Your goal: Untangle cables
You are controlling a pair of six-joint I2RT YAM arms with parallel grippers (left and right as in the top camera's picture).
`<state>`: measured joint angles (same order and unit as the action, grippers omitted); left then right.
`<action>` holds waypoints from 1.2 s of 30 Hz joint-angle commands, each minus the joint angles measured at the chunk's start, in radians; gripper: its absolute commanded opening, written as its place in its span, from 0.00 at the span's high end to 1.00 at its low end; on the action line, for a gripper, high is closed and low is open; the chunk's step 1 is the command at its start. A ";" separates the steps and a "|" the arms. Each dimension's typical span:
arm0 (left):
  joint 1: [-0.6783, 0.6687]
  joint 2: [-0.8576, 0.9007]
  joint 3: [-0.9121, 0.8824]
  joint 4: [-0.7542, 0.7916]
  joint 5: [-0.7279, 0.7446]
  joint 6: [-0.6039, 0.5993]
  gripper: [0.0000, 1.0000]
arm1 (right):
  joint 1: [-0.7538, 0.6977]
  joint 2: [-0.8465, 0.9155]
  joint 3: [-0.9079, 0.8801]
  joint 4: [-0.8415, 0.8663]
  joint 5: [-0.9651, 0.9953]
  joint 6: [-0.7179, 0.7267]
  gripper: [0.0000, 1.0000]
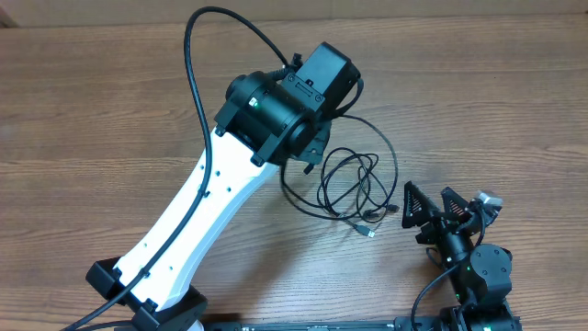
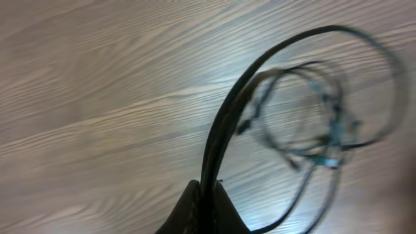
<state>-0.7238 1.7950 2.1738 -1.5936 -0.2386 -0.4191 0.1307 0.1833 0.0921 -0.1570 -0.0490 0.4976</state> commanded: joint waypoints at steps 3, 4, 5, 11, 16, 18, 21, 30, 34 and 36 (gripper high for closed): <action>0.007 -0.031 0.023 0.107 0.339 -0.022 0.96 | -0.003 -0.002 0.007 0.006 -0.024 0.002 0.00; 0.007 -0.031 0.023 0.126 0.400 -0.021 0.96 | -0.003 -0.002 0.007 0.006 -0.024 0.001 0.00; 0.007 -0.031 0.022 0.148 0.475 -0.006 0.96 | -0.003 -0.002 0.007 0.006 -0.024 0.001 0.00; 0.003 -0.031 0.023 0.272 0.888 0.098 0.96 | -0.003 -0.002 0.007 0.006 -0.024 0.001 0.00; 0.005 -0.031 0.023 0.360 1.281 0.135 0.96 | -0.003 -0.002 0.007 -0.011 0.000 -0.002 0.00; 0.006 -0.031 0.023 0.410 1.443 0.135 0.96 | -0.003 -0.002 0.007 -0.026 0.020 -0.002 0.00; 0.006 -0.031 0.023 0.514 1.651 0.104 0.96 | -0.003 -0.002 0.007 -0.039 0.041 -0.002 0.00; 0.070 -0.038 0.024 0.948 1.820 -0.313 0.96 | -0.003 -0.002 0.007 -0.087 0.120 -0.002 0.00; 0.148 -0.038 0.024 1.164 1.820 -0.482 0.96 | -0.003 -0.002 0.007 -0.105 0.146 -0.002 0.00; 0.207 -0.038 0.024 1.271 1.820 -0.550 0.96 | -0.003 -0.002 0.007 -0.104 0.146 -0.002 0.00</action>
<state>-0.5842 1.7950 2.1735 -0.3962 1.5314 -0.7933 0.1307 0.1833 0.0921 -0.2573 0.0597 0.4976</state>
